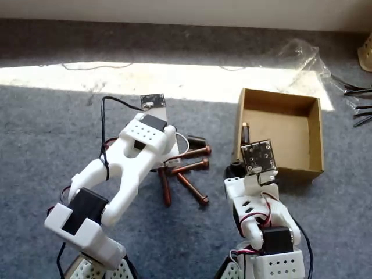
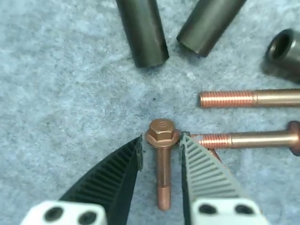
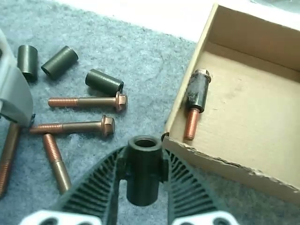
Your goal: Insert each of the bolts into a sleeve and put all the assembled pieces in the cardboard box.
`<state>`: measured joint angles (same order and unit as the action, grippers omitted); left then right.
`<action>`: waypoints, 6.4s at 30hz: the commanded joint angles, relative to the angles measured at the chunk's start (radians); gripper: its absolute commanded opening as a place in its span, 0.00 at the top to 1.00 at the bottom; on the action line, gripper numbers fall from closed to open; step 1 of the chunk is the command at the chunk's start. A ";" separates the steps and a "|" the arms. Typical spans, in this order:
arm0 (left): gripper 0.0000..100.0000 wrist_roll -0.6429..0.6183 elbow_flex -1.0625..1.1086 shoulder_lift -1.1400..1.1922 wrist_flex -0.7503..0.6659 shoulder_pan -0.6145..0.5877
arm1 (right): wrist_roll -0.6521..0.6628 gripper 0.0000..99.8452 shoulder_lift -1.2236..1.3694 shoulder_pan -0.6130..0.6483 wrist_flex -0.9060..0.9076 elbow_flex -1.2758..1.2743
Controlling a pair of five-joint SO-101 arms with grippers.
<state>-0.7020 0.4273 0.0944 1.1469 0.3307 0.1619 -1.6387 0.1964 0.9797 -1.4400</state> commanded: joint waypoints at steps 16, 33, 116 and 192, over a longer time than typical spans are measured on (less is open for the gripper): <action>0.87 -0.021 -0.007 -0.016 0.064 0.054 | -0.006 1.00 -0.010 -0.008 -0.027 0.012; 0.87 -0.021 0.005 -0.007 0.086 0.059 | -0.006 1.00 -0.010 -0.008 -0.027 0.012; 1.00 1.036 0.117 -0.779 0.143 -0.302 | -0.006 1.00 -0.010 0.397 -0.358 -0.124; 1.00 0.396 0.225 -1.178 -0.379 0.039 | -0.034 1.00 -0.008 0.483 -0.881 -0.358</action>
<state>-0.2800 0.6590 -1.0625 0.7940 0.3122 0.1128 -1.6372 0.6736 0.0944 -1.6732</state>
